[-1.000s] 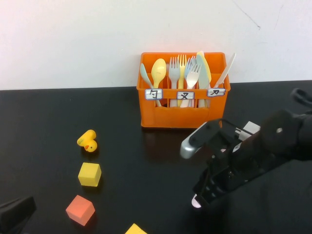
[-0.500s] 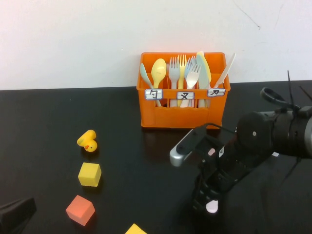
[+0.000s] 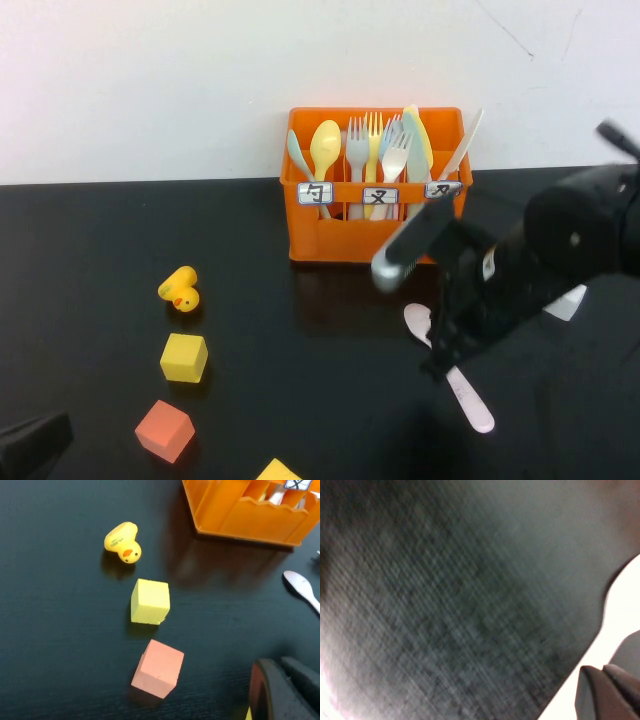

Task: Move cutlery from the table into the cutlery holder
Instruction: Pick up the spoon

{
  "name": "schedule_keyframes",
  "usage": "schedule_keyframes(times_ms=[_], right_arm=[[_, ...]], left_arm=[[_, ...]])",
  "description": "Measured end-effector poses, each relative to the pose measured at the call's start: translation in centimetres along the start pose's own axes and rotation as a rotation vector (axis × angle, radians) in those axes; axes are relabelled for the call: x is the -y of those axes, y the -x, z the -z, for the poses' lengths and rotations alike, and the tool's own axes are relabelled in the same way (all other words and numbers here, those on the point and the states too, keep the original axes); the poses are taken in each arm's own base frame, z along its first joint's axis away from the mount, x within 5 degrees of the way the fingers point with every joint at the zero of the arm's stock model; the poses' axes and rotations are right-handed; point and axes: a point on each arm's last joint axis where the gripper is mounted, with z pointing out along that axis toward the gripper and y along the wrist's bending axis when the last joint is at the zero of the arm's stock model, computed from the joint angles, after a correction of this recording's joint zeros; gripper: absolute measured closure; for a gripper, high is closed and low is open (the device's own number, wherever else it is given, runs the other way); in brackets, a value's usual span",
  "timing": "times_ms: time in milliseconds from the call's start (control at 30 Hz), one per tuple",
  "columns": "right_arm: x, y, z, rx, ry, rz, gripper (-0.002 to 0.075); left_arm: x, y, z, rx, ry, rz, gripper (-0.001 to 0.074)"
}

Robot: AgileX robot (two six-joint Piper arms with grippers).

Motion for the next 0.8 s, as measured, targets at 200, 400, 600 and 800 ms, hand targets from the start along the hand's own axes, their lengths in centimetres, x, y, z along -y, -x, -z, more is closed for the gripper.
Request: schedule_keyframes(times_ms=[200,400,600,800], right_arm=[[2.1,1.3,0.7,0.01,-0.02,-0.112,0.0643],[3.3,0.9,-1.4,-0.151,0.011,-0.186,0.0417],[3.1,-0.1,-3.5,-0.277,0.048,-0.222,0.0358],[3.0,-0.2,-3.9,-0.291,0.049,-0.243,0.0353]], left_arm=[[-0.2,-0.6,0.0,-0.071,0.024,0.027,0.0736],[-0.4,-1.4,0.1,-0.156,0.049,0.06,0.0736],[-0.3,-1.3,0.1,-0.145,0.042,0.061,0.0736],[-0.3,-1.3,0.1,-0.145,0.042,0.061,0.0736]])
